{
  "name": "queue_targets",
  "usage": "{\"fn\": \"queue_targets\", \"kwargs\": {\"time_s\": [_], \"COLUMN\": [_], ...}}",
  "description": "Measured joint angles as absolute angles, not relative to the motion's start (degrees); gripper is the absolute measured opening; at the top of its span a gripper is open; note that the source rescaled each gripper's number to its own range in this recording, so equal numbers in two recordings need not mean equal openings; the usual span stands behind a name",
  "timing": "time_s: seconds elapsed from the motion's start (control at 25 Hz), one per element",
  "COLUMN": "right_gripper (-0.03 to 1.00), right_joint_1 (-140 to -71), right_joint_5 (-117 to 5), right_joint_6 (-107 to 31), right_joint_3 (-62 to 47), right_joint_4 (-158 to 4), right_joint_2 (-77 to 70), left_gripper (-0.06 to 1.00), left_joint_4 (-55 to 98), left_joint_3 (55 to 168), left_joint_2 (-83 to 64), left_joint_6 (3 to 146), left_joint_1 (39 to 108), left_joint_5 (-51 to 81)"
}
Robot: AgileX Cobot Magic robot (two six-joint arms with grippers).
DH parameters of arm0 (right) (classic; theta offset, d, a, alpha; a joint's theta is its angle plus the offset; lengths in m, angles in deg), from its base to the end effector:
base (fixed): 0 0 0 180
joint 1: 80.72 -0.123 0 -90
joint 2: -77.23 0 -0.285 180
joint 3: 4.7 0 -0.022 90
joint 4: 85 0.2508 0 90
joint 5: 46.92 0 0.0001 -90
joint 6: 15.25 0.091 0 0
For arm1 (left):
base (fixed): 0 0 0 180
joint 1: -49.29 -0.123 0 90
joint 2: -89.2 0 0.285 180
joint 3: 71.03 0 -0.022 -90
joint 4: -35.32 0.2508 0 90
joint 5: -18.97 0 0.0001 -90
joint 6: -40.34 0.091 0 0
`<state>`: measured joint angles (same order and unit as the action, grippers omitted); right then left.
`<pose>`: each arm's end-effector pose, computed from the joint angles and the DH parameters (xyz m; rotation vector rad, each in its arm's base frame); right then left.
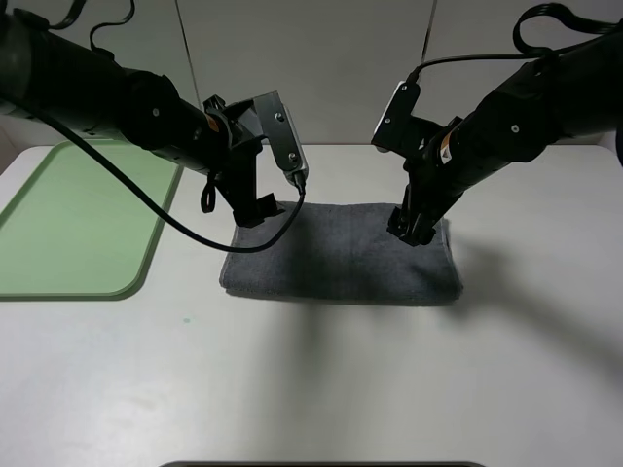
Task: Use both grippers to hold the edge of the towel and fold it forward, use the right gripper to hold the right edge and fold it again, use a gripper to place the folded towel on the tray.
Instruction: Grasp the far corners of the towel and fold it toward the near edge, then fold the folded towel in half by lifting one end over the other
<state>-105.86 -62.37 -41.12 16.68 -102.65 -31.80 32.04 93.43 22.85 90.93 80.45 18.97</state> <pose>0.3199 0.1420 0.1721 -1.3969 2.1264 -0.2250 0.3364 -0.2034 0.1851 1.4289 1.7499 0.1507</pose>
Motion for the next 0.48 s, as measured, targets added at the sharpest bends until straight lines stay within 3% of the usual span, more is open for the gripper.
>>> {"fn": "queue_targets", "kwargs": {"time_s": [0.48], "right_gripper": [1.0], "right_joint_1": [-105.9], "right_joint_5": [-66.3], "right_joint_6": [-26.7], "right_joint_3": [16.7], "right_joint_4": [-101.0], "right_joint_2": [-27.4], "left_gripper": [1.0], "left_joint_4": [32.1], "left_joint_3": [93.4], "left_joint_2": [11.2], "left_joint_6": [77.2], "left_joint_1": [80.5], "left_joint_5": [-2.1]}}
